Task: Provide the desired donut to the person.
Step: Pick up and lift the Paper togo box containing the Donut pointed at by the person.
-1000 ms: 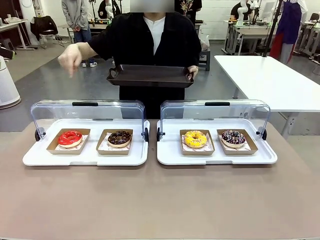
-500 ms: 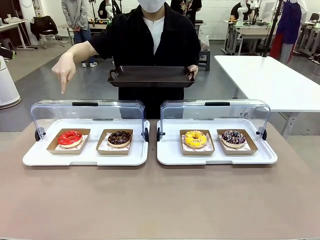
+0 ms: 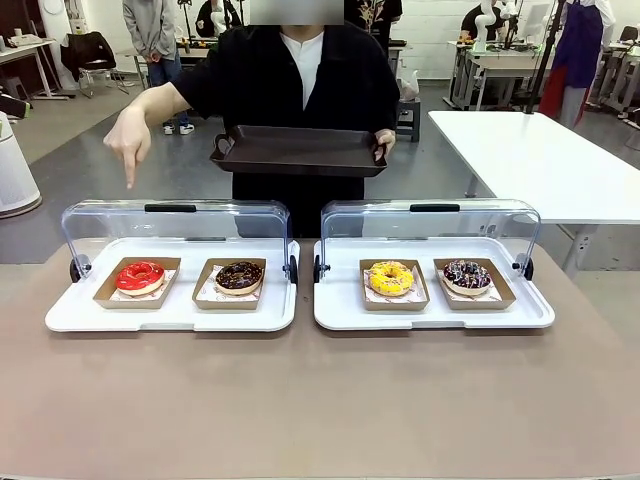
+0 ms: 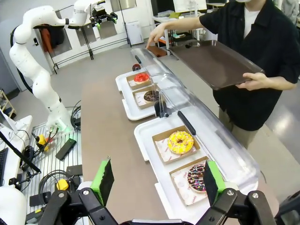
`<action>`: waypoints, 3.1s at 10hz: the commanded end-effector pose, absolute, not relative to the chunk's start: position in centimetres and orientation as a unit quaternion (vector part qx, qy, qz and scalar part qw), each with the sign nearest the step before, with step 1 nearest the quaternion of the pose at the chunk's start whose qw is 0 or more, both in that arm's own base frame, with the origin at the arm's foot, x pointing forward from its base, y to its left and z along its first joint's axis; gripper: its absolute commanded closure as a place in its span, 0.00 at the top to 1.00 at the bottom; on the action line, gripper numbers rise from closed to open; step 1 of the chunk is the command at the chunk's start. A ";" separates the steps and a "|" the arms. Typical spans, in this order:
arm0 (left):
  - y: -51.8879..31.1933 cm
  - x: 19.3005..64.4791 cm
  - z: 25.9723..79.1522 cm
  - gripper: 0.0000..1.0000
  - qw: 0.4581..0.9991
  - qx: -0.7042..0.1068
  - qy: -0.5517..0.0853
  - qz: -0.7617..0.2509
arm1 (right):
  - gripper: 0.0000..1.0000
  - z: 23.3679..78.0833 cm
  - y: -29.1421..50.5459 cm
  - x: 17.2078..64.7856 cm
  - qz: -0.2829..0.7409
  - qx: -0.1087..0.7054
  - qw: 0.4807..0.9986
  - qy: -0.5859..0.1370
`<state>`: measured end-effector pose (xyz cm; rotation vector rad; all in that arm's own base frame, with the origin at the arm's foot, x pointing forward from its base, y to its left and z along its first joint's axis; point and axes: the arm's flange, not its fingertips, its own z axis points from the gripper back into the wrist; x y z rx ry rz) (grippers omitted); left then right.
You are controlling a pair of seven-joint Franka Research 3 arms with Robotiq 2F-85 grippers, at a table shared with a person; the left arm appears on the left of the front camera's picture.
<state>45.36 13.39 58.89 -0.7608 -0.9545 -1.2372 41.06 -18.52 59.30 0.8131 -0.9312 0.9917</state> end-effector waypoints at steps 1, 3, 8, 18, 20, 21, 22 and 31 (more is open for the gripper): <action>11.5 44.8 60.0 1.00 0.656 -0.306 -0.350 -0.595 | 1.00 59.4 -18.6 41.0 0.445 0.365 0.700 -0.423; 7.1 46.1 62.0 1.00 0.674 -0.241 -0.212 -0.666 | 1.00 59.4 -18.6 41.0 0.445 0.365 0.700 -0.423; -3.4 46.9 54.7 1.00 0.690 -0.016 -0.078 -0.720 | 1.00 59.4 -18.6 41.0 0.445 0.365 0.700 -0.423; -5.3 45.9 43.3 1.00 0.678 0.016 -0.039 -0.734 | 1.00 59.4 -18.6 41.0 0.445 0.365 0.700 -0.423; -5.3 45.9 43.3 1.00 0.678 0.016 -0.039 -0.734 | 1.00 59.4 -18.6 41.0 0.445 0.365 0.700 -0.423; -5.3 45.9 43.3 1.00 0.678 0.016 -0.039 -0.734 | 1.00 59.4 -18.6 41.0 0.445 0.365 0.700 -0.423; -5.3 45.9 43.3 1.00 0.678 0.016 -0.039 -0.734 | 1.00 59.4 -18.6 41.0 0.445 0.365 0.700 -0.423; -4.1 44.8 36.2 1.00 0.676 0.065 -0.021 -0.734 | 1.00 59.4 -18.6 41.0 0.445 0.365 0.700 -0.423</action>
